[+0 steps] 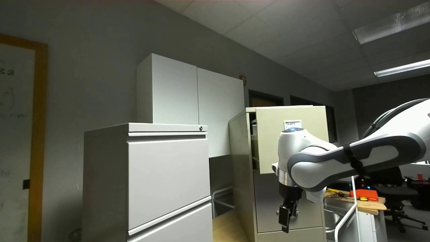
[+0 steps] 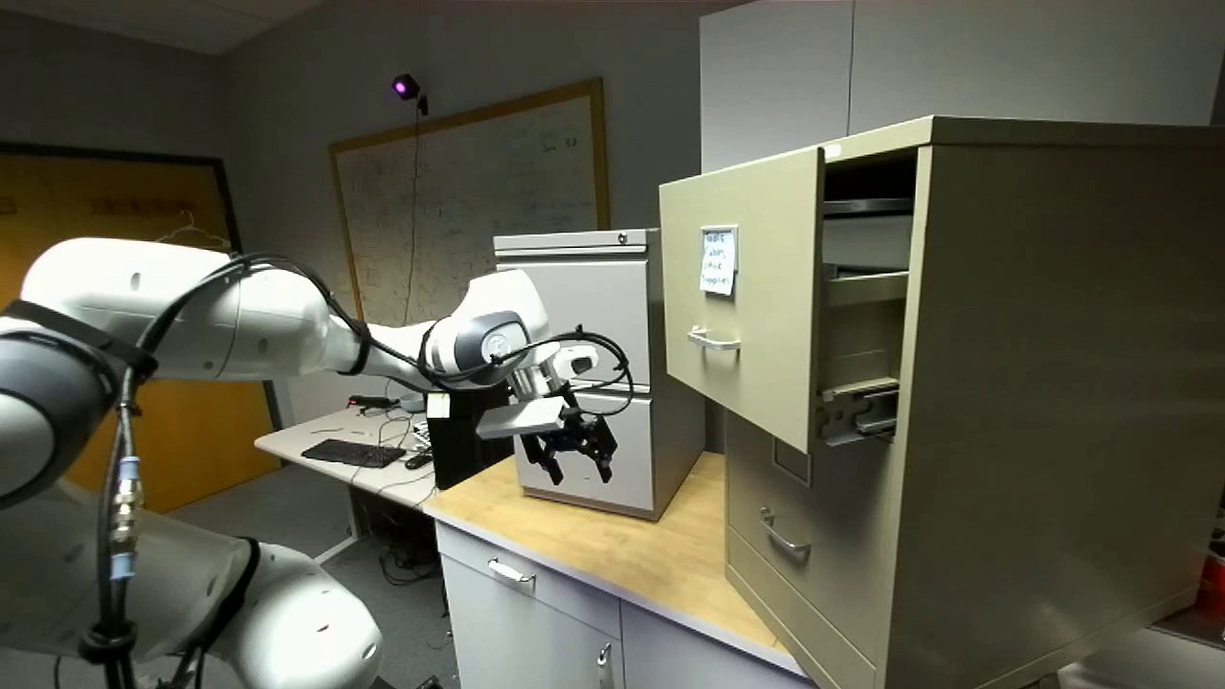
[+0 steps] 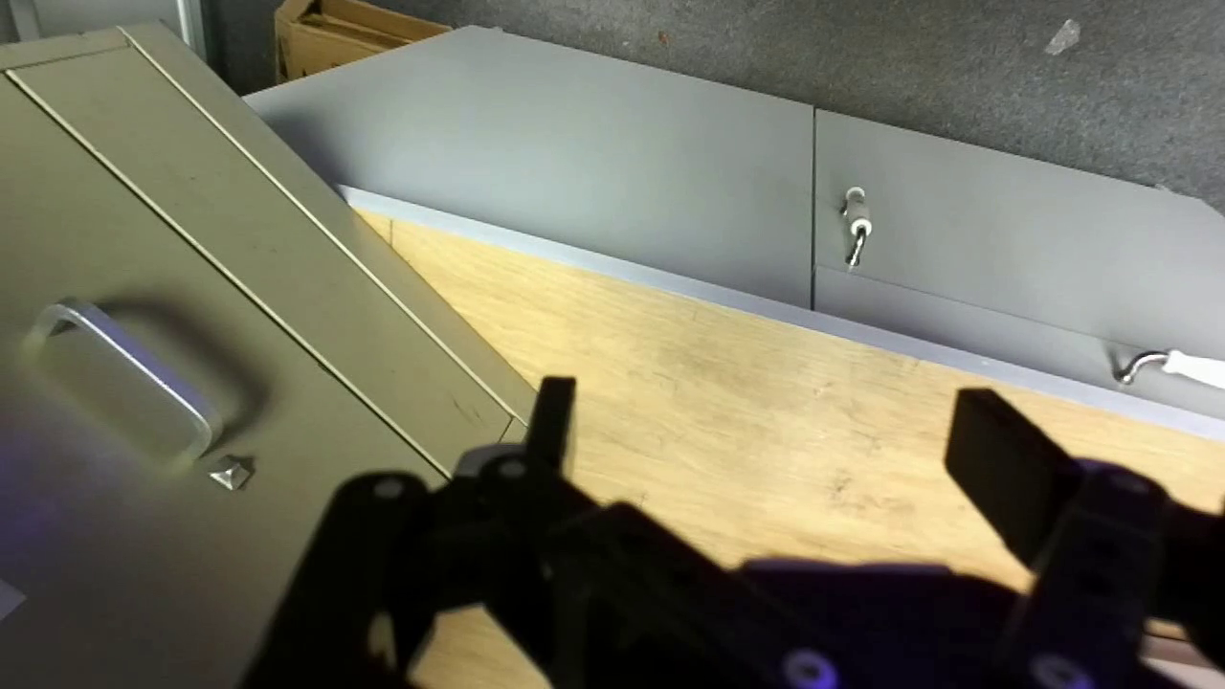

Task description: Close the top right drawer

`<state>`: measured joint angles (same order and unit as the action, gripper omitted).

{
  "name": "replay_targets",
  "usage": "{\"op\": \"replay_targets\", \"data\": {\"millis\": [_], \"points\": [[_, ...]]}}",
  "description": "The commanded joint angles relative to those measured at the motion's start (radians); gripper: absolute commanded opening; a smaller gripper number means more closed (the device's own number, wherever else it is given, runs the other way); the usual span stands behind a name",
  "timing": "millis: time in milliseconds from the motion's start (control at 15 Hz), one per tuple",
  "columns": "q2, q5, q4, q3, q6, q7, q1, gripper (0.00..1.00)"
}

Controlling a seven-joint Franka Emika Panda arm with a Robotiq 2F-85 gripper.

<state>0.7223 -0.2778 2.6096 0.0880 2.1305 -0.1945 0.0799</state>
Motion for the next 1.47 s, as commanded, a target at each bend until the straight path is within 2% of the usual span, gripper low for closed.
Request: {"op": "replay_targets", "data": {"millis": [0, 400, 667, 733, 800, 867, 1067, 1267, 1400], "points": [[0.0, 0.0, -0.001, 0.001, -0.002, 0.001, -0.001, 1.0], [0.0, 0.0, -0.001, 0.001, -0.002, 0.001, -0.001, 1.0], [0.016, -0.043, 0.008, -0.041, 0.02, 0.05, 0.013, 1.0], [0.021, -0.05, 0.006, -0.051, 0.023, 0.058, 0.012, 0.9], [0.031, -0.068, 0.005, -0.068, 0.03, 0.071, 0.015, 0.75], [0.04, -0.081, 0.004, -0.083, 0.036, 0.085, 0.015, 0.69], [0.086, -0.132, 0.002, -0.138, 0.055, 0.141, 0.017, 0.42], [0.12, -0.253, -0.015, -0.214, 0.082, 0.201, 0.044, 0.19], [0.125, -0.344, -0.032, -0.241, 0.111, 0.235, 0.072, 0.06]]}}
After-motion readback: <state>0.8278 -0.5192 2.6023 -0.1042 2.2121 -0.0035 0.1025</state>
